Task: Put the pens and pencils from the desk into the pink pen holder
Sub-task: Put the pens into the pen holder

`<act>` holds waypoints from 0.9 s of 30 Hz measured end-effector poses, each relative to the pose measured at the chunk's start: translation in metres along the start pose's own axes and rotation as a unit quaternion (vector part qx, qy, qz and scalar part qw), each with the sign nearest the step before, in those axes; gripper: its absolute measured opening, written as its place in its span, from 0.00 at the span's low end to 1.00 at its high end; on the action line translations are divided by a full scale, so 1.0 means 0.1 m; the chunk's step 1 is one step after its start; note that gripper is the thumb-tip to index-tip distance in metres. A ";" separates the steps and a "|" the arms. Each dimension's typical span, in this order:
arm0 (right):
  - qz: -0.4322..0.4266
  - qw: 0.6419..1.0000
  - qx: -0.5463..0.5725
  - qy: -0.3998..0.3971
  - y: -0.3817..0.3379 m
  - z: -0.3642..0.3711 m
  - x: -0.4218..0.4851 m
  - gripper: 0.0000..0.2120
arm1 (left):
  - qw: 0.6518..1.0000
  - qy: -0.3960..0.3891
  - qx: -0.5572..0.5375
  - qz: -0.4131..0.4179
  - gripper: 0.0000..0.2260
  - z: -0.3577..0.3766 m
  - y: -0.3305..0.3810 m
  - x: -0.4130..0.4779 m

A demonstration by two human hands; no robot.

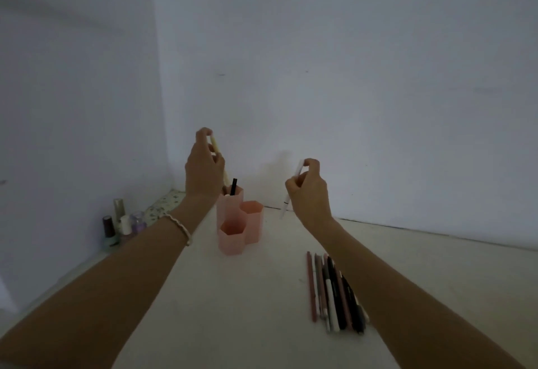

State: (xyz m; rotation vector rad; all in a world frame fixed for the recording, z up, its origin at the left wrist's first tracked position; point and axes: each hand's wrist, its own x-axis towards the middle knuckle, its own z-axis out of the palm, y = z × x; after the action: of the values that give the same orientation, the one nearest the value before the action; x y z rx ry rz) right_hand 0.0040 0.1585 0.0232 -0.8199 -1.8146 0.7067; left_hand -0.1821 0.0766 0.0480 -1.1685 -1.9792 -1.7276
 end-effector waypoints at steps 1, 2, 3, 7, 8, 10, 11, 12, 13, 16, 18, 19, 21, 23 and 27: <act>-0.015 1.000 0.020 0.007 -0.01 0.05 0.02 0.17 | 1.000 -0.020 0.011 0.000 0.19 0.04 -0.07 -0.01; -0.037 0.999 0.033 0.017 -0.03 0.11 0.03 0.20 | 0.999 -0.040 0.023 -0.001 0.19 0.07 -0.13 -0.03; -0.058 0.997 0.038 0.027 -0.03 0.17 0.04 0.21 | 0.997 -0.061 0.044 -0.001 0.17 0.10 -0.19 -0.04; -0.106 0.992 0.053 0.042 -0.09 0.38 0.11 0.18 | 0.976 -0.020 0.217 0.014 0.14 0.14 -0.38 -0.08; -0.107 0.991 0.058 0.045 -0.10 0.44 0.14 0.17 | 0.976 0.008 0.216 0.008 0.15 0.12 -0.40 -0.07; -0.104 0.992 0.060 0.049 -0.15 0.55 0.19 0.16 | 0.982 0.048 0.180 -0.009 0.14 0.06 -0.42 -0.02; -0.103 0.992 0.059 0.045 -0.16 0.61 0.21 0.16 | 0.985 0.059 0.164 -0.011 0.14 0.03 -0.43 0.00; -0.106 0.992 0.056 0.039 -0.17 0.67 0.23 0.16 | 0.986 0.064 0.153 -0.006 0.14 0.01 -0.44 0.01; -0.112 0.992 0.048 0.031 -0.17 0.73 0.24 0.15 | 0.987 0.067 0.145 0.003 0.14 -0.02 -0.44 0.02; -0.123 0.992 0.010 0.001 -0.15 0.89 0.24 0.15 | 0.992 0.053 0.111 0.017 0.14 -0.06 -0.40 0.01; -0.110 0.992 -0.031 -0.045 -0.11 0.96 0.23 0.15 | 0.996 0.038 0.082 0.013 0.14 -0.06 -0.34 -0.01; -0.097 0.991 -0.049 -0.077 -0.09 0.99 0.23 0.15 | 0.997 0.032 0.070 0.011 0.14 -0.05 -0.30 -0.02; -0.089 0.982 -0.099 -0.131 -0.07 1.01 0.22 0.14 | 0.998 0.023 0.052 0.009 0.14 -0.03 -0.21 -0.05; -0.120 0.972 -0.154 -0.132 -0.07 1.00 0.20 0.16 | 0.999 0.016 0.041 0.009 0.14 -0.02 -0.11 -0.08; -0.094 0.987 -0.128 -0.029 -0.09 0.71 0.21 0.21 | 0.999 0.005 0.037 0.016 0.10 0.08 0.10 -0.22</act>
State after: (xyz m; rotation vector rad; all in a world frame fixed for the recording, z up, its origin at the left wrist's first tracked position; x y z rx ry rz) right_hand -0.0701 0.1617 0.0169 -0.7859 -2.0333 0.3844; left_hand -0.1588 0.0749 0.0385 -1.1599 -1.9889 -1.6272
